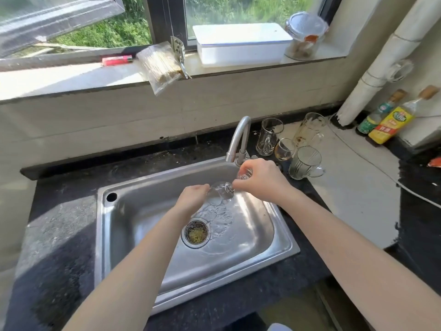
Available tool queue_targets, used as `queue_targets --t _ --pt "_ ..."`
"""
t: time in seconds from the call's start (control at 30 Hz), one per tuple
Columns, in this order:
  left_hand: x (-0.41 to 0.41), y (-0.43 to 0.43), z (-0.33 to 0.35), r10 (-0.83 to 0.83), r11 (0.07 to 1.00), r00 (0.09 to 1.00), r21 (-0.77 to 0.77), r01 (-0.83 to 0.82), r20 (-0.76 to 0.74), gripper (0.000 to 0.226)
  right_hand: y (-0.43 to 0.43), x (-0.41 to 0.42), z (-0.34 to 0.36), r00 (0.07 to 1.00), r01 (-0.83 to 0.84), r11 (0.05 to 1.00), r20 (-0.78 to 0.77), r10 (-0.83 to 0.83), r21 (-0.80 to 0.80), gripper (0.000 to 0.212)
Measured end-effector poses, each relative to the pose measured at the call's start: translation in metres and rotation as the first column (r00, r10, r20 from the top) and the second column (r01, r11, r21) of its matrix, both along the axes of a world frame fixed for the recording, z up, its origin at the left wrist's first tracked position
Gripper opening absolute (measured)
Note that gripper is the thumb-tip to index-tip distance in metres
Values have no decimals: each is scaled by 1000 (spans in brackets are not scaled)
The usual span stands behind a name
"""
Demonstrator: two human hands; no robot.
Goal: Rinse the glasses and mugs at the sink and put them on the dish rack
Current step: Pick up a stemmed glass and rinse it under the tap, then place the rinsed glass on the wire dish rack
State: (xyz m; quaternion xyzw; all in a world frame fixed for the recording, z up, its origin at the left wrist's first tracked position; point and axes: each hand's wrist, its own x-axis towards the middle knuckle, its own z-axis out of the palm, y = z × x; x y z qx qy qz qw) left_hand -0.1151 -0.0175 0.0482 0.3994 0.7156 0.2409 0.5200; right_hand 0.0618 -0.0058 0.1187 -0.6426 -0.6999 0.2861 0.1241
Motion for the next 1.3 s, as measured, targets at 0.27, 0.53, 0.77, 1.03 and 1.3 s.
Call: queue_targets --t 0.27,0.53,0.77,1.03,1.3 --pt "-6 -23 -6 -194 977 979 73 198 -61 17 -50 -6 -19 971 236 971 40 -234 -33 33" --pt "56 -46 1 -720 641 658 150 753 -220 68 -111 61 -26 849 503 857 -122 -515 -113 37" --pt "200 -78 15 -820 164 268 241 957 -505 79 -213 194 -14 430 832 517 -354 -830 -201 21" --pt "421 -219 43 -925 -165 -17 359 919 -381 72 -410 356 -7 -226 907 127 -717 -660 -402 49" --pt "609 -396 44 -968 -208 -123 423 882 -219 46 -576 489 -9 -445 875 -83 -726 -524 -476 19"
